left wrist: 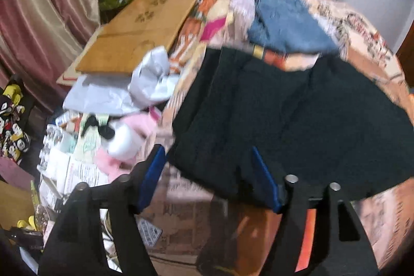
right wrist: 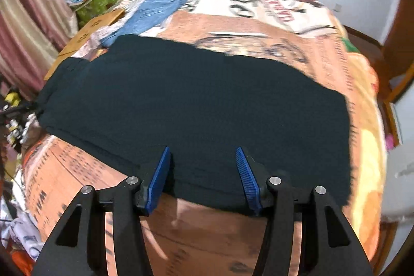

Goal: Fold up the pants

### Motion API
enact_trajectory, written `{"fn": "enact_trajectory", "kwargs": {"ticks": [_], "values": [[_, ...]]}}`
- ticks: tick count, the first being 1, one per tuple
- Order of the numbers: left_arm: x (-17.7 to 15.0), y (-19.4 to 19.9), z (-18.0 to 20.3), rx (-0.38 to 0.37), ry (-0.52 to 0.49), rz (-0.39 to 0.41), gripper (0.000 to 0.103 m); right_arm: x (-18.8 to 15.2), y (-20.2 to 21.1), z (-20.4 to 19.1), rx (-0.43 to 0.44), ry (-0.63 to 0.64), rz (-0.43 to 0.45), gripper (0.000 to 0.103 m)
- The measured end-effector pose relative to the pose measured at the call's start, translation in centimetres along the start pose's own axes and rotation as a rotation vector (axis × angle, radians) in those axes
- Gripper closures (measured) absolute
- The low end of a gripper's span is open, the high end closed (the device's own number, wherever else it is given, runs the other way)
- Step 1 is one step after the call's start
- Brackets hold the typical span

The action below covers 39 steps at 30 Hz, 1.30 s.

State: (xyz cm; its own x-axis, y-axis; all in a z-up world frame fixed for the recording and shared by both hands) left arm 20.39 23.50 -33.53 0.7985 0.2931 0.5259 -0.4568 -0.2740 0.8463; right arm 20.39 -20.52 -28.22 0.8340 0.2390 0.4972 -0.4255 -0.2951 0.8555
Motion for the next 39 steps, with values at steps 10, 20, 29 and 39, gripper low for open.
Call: {"fn": "enact_trajectory", "kwargs": {"ticks": [10,20,29,39], "values": [[6.3,-3.5,7.0,-0.116,-0.082,-0.006,0.026,-1.2,4.5,12.0,-0.155,-0.247,0.064,0.054],[9.1,-11.3,10.7,-0.131,-0.086,-0.135,0.028,1.7,-0.9,16.9,-0.112,-0.338,0.035,0.054],[9.0,-14.4,9.5,-0.024,-0.121,-0.124,0.029,1.9,-6.8,19.1,-0.061,-0.45,-0.015,0.051],[10.3,-15.3,7.7,0.011,-0.042,-0.112,0.053,2.1,-6.3,17.4,-0.18,-0.28,0.011,0.09]]}}
Point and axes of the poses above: each gripper's, at about its wrist camera, not at the fingertips, and y roughly against the way its jaws point, z to its right, x to its top, the point moved 9 cm from there along -y, roughly the way its jaws point, and after that the axes turned 2 degrees about x, right-handed, at the moved point
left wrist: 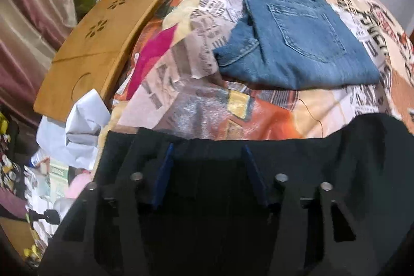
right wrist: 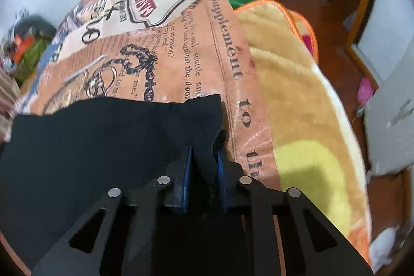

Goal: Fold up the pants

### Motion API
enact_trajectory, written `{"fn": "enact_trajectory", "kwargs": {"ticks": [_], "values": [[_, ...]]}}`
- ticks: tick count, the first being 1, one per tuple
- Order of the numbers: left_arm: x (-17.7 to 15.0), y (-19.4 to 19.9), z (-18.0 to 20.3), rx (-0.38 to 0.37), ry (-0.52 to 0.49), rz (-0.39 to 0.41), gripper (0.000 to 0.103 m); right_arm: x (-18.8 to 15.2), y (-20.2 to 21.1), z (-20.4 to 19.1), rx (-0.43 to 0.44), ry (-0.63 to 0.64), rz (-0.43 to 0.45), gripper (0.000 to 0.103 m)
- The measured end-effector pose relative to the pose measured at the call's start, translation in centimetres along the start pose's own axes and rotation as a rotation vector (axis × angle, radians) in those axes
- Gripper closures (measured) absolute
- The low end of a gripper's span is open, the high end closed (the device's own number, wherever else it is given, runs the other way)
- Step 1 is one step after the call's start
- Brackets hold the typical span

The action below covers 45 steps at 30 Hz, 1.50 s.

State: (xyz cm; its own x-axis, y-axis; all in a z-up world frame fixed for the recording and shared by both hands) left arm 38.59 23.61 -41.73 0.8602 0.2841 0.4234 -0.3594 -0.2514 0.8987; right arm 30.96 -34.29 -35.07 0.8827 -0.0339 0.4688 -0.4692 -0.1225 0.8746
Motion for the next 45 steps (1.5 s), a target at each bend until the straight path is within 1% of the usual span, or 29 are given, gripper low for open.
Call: {"fn": "enact_trajectory", "kwargs": {"ticks": [1,3,5,7,9,11,14,17,19,20,21,23,24,28,30,31,32,33,34,37,40,43,45], "values": [[0.0,0.1,-0.4,-0.001,0.007,-0.002,0.06,0.2,0.0,0.3,-0.038,0.035,0.008,0.091],[0.0,0.2,-1.0,0.004,0.008,-0.004,0.071,0.5,-0.2,1.0,-0.077,0.069,0.002,0.092],[-0.1,0.2,-1.3,-0.024,0.012,-0.001,0.072,0.4,-0.3,2.0,-0.088,0.073,-0.011,0.092],[-0.2,0.2,-1.4,-0.034,0.02,0.005,0.072,0.5,-0.3,2.3,-0.077,0.062,-0.019,0.092],[-0.3,0.2,-1.0,0.002,-0.012,0.01,0.072,0.5,-0.2,2.5,-0.078,0.055,-0.032,0.09],[-0.4,0.4,-0.6,0.031,-0.046,0.009,0.072,0.8,0.2,2.3,-0.064,0.023,-0.054,0.083],[-0.6,1.7,-0.2,0.024,-0.056,0.002,0.07,0.8,2.6,3.3,0.002,-0.071,-0.052,0.083],[-0.8,3.9,0.6,-0.01,-0.057,0.027,0.063,0.4,6.2,4.7,0.026,-0.135,-0.003,0.082],[-1.3,5.5,1.7,-0.047,-0.071,0.048,0.051,-0.2,7.7,5.0,0.038,-0.17,0.012,0.08],[-1.7,6.6,2.6,-0.071,-0.088,0.063,0.049,-0.9,8.6,5.4,0.05,-0.194,0.015,0.079],[-2.0,7.2,3.3,-0.084,-0.103,0.072,0.045,-1.2,8.8,5.4,0.055,-0.207,0.015,0.078],[-2.9,8.6,5.0,-0.111,-0.144,0.086,0.041,-2.8,9.0,5.2,0.074,-0.233,-0.002,0.078],[-3.5,9.1,5.9,-0.127,-0.167,0.084,0.039,-3.3,8.7,4.9,0.081,-0.241,-0.013,0.078],[-6.9,9.8,9.2,-0.184,-0.254,0.051,0.035,-6.3,7.6,3.4,0.129,-0.28,-0.073,0.078],[-9.0,9.4,10.4,-0.186,-0.297,0.025,0.032,-7.8,7.1,3.1,0.141,-0.289,-0.099,0.078],[-9.7,9.2,10.7,-0.167,-0.302,0.035,0.031,-8.4,6.7,3.0,0.145,-0.296,-0.112,0.078],[-10.0,9.2,10.7,-0.153,-0.288,0.064,0.029,-9.1,6.3,2.9,0.152,-0.31,-0.123,0.078],[-10.1,9.3,10.5,-0.14,-0.269,0.08,0.025,-9.4,6.1,2.9,0.163,-0.321,-0.122,0.078],[-10.1,9.2,10.3,-0.136,-0.255,0.075,0.024,-9.6,6.0,2.9,0.169,-0.33,-0.11,0.078],[-10.0,8.8,9.9,-0.166,-0.213,0.042,0.023,-9.4,5.8,2.7,0.174,-0.332,-0.098,0.077],[-10.3,8.5,9.6,-0.179,-0.182,0.031,0.018,-9.3,5.5,2.3,0.149,-0.257,-0.097,0.079],[-10.5,8.5,9.5,-0.187,-0.169,0.027,0.018,-9.4,5.1,2.3,0.116,-0.218,-0.095,0.082],[-10.6,8.6,9.4,-0.184,-0.17,0.027,0.018,-9.1,4.9,2.5,0.071,-0.169,-0.096,0.082]]}}
Point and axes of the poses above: each gripper's, at about its wrist camera, not at the fingertips, and y roughly against the way its jaws point, z to its right, x to its top, the point moved 9 cm from there along -y, roughly the way its jaws point, and after that the axes turned 2 degrees about x, right-handed, at the moved point
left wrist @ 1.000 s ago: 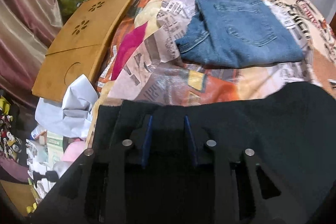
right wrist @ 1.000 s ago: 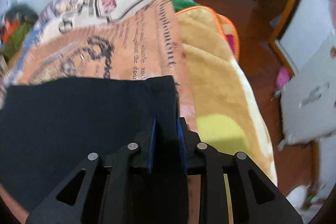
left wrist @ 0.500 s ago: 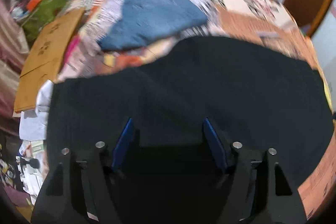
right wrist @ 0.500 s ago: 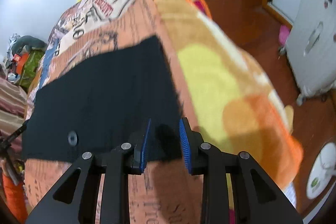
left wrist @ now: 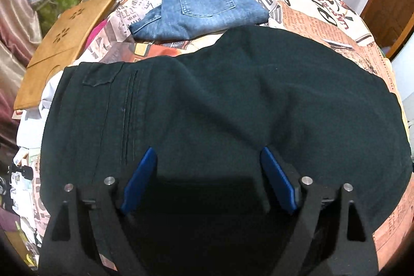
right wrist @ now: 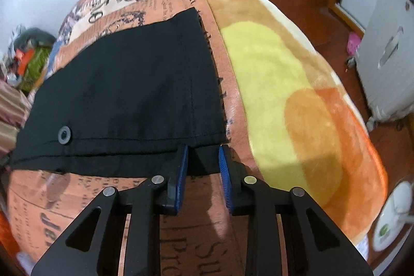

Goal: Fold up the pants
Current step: 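Release the trousers and press the folded layer flat with both grippers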

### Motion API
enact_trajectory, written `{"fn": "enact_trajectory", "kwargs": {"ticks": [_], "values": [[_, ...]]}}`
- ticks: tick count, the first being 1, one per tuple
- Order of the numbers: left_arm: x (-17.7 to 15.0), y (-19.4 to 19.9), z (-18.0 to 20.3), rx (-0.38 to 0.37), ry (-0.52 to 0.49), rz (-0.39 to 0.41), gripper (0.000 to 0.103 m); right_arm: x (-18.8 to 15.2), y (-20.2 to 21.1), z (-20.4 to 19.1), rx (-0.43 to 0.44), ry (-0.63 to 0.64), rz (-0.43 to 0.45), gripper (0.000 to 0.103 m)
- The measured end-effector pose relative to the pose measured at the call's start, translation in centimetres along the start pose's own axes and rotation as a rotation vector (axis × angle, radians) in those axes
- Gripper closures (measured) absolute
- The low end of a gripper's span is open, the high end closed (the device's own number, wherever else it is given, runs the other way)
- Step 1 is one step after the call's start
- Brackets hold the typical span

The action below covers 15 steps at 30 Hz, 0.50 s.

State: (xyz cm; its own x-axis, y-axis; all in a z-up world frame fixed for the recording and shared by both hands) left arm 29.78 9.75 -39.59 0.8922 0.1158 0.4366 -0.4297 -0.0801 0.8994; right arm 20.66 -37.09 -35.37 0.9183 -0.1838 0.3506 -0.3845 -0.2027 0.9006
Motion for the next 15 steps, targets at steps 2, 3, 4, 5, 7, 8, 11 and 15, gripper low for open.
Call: {"fn": "enact_trajectory", "kwargs": {"ticks": [2,3,4,5,7,8,11,15], "values": [[-0.1,0.2,0.0,0.009,-0.011,0.003,0.018,0.2,-0.1,0.2,-0.001,0.002,-0.01,0.082],[-0.1,0.2,0.0,0.015,-0.018,0.004,0.018,0.3,0.0,0.2,-0.001,0.001,-0.016,0.082],[-0.1,0.3,0.0,0.026,-0.03,0.004,0.018,0.3,0.1,0.2,-0.004,0.003,-0.018,0.081],[0.0,0.6,0.0,0.045,-0.053,0.007,0.018,0.4,0.4,0.1,-0.004,0.003,-0.019,0.081],[0.3,1.0,0.2,0.079,-0.096,0.01,0.018,0.3,1.3,0.3,-0.008,-0.023,-0.016,0.081],[0.6,1.3,0.3,0.087,-0.11,0.015,0.019,0.2,1.8,0.5,-0.005,-0.045,-0.012,0.08],[2.0,2.5,1.4,0.078,-0.13,0.048,0.019,0.0,3.4,0.5,0.03,-0.111,0.017,0.067],[4.3,4.6,4.0,0.023,-0.148,0.106,0.018,0.0,5.2,-0.2,0.068,-0.195,0.07,0.038]]}}
Point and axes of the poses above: each gripper's, at about its wrist camera, not at the fingertips, and y roughly against the way its jaws point, z to its right, x to its top, the point moved 9 cm from there along -y, roughly the way its jaws point, and after that the axes turned 2 degrees about x, right-handed, at the moved point
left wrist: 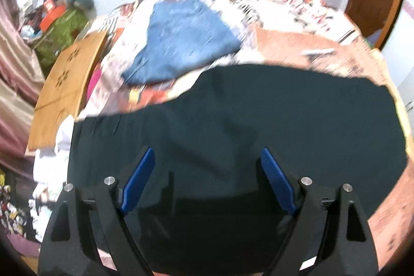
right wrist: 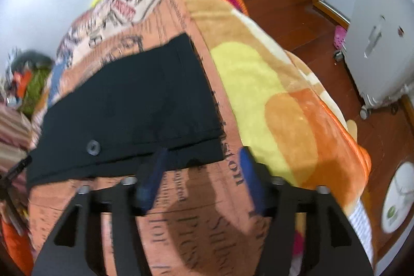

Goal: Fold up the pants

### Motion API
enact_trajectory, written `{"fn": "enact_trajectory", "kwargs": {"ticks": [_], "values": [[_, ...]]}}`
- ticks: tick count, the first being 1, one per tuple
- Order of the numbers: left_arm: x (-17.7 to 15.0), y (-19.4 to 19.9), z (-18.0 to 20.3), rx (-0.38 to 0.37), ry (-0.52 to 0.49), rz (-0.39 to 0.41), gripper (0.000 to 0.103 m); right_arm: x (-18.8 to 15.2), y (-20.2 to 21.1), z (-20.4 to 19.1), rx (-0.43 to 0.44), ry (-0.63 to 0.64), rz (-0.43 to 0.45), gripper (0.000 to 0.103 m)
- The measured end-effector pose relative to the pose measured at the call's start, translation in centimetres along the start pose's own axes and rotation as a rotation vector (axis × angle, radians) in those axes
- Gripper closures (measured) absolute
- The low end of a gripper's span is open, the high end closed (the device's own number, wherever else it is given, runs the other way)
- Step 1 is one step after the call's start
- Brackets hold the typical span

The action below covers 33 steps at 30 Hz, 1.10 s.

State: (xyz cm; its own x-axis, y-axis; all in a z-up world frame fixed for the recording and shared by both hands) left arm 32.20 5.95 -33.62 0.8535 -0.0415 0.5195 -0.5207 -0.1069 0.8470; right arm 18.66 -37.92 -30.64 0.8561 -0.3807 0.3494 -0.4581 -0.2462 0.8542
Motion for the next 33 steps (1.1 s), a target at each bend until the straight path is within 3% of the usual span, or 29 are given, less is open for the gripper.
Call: {"fn": "enact_trajectory", "kwargs": {"ticks": [5,10,19,22,33], "values": [[2.5,1.3,4.2,-0.06,-0.063,0.045,0.018,-1.2,-0.3,-2.1,0.161,-0.146,-0.034,0.036],[2.7,1.3,8.7,-0.118,-0.137,0.038,0.018,-2.0,-2.8,-2.2,0.255,-0.316,-0.085,0.036],[0.9,-1.6,13.3,-0.154,-0.211,-0.043,0.018,-0.4,-4.9,-1.8,0.259,-0.391,-0.072,0.036],[0.1,-2.7,14.1,-0.163,-0.225,-0.079,0.017,0.0,-5.0,-1.6,0.255,-0.38,-0.064,0.034],[0.1,-3.2,14.3,-0.187,-0.2,-0.083,0.01,1.3,-6.4,-1.5,0.164,-0.279,-0.025,0.035]]}}
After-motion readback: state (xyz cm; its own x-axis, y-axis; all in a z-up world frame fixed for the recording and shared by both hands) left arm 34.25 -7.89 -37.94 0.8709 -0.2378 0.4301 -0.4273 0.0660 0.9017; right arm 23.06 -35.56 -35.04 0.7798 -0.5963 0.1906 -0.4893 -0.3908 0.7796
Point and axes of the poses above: each gripper's, at about its wrist camera, not at the fingertips, and y roughly against the way its jaws point, z to its right, x to its top, the point moved 9 cm from there along -y, roughly the way its jaws point, and after that the axes turned 2 degrees about x, right-handed, at the moved point
